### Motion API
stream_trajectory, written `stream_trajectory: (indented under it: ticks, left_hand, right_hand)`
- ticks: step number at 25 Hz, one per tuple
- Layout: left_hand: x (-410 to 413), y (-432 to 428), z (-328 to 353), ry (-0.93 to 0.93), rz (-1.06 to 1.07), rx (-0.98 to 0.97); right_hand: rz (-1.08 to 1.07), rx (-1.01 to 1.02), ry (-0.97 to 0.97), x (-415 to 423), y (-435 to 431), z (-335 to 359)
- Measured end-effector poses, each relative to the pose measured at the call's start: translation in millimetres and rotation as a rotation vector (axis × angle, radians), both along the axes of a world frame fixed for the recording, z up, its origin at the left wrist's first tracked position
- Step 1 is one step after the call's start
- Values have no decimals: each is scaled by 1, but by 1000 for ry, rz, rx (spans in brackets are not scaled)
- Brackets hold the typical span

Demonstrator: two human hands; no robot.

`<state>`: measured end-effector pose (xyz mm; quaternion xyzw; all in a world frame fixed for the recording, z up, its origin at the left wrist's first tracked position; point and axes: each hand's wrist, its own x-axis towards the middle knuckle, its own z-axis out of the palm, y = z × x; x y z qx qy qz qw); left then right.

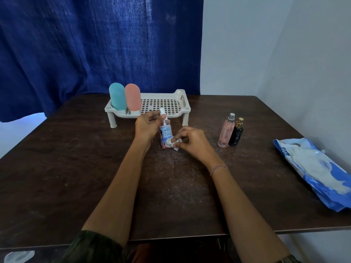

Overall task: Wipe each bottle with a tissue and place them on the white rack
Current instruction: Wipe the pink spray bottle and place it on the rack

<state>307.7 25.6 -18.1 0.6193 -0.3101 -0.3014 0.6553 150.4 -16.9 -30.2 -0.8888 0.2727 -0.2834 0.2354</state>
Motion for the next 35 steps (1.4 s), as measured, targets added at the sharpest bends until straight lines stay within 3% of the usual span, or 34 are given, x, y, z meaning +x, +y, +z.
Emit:
stream_trajectory:
  ticks: [6,10,14,20,27,35]
  left_hand:
    - [-6,1,-1,-27,-37,-18]
    - [-6,3,-1,-10,-29,-41]
    - [-9,1,-2,-13,-70,-75]
    - [-14,0,1,-49,-121,-89]
    - [-15,4,6,25,-209,-90]
    - [-12,6,10,49,-336,-75]
  right_hand:
    - [-70,-124,-206,7,5,-1]
    - [31,-72,-117,5,5,2]
    - [-33,-33,-138,3,2,4]
    - [-133,-251,-312,12,9,1]
    - [-219,-59,-346,6,-4,-1]
    - [-112,-170,-377,12,1,-5]
